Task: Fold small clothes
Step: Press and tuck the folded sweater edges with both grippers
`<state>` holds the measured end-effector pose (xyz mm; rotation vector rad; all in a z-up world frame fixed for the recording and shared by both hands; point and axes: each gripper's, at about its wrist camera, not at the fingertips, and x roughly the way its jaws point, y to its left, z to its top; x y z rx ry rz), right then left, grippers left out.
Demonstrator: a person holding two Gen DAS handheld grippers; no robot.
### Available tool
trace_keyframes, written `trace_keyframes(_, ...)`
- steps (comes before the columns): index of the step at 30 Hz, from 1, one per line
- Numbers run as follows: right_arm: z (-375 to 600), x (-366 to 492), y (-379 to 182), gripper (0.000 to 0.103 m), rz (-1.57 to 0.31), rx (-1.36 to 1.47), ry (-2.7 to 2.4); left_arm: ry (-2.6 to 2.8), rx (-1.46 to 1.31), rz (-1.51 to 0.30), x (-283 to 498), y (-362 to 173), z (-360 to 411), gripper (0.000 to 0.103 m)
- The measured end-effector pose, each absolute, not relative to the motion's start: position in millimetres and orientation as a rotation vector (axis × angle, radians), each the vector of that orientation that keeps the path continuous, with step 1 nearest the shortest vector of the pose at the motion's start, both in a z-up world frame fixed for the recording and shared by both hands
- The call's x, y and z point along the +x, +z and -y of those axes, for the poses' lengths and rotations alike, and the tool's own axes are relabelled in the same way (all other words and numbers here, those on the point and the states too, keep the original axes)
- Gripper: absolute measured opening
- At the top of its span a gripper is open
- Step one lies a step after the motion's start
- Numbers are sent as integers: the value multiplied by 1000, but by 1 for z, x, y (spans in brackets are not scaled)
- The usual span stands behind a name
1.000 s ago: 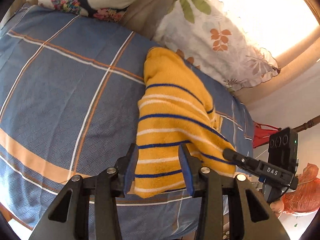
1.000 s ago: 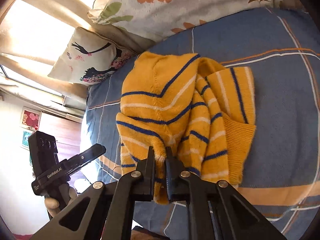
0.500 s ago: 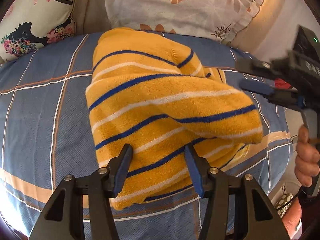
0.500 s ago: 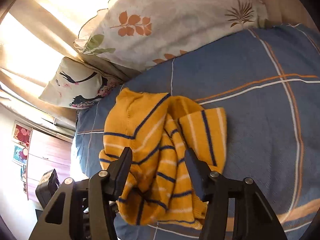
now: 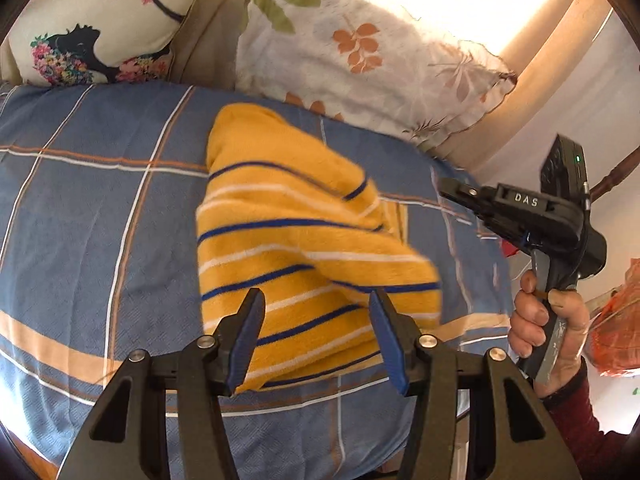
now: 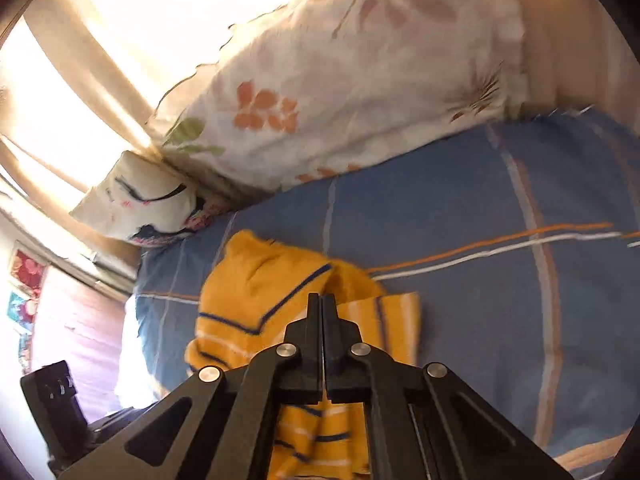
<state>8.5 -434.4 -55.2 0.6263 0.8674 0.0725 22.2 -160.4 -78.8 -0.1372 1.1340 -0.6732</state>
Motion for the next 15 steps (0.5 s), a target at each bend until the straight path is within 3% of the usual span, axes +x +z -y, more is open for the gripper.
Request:
trace_keyframes(2, 455, 10, -58, 1, -902, 574, -42, -673, -109, -1151, 32, -85, 172, 53)
trace_keyframes(5, 463, 4, -70, 4, -921, 737, 116, -667, -125, -1198, 41, -96, 183, 53)
trace_keyframes(7, 447, 0, -77, 25, -934, 781, 211, -684, -155, -1215, 41, -100, 183, 53)
trace_keyframes(8, 439, 1, -83, 43, -940, 814, 250, -686, -142, -1212, 38, -99, 184, 53)
trace_keyframes(9, 432, 3, -90, 48, -947, 862, 293, -687, -126, -1208, 36, -98, 184, 53)
trace_keyframes(15, 404, 25, -124, 48, -1002, 1004, 354, -708, -117, -1218, 26, -101, 188, 53)
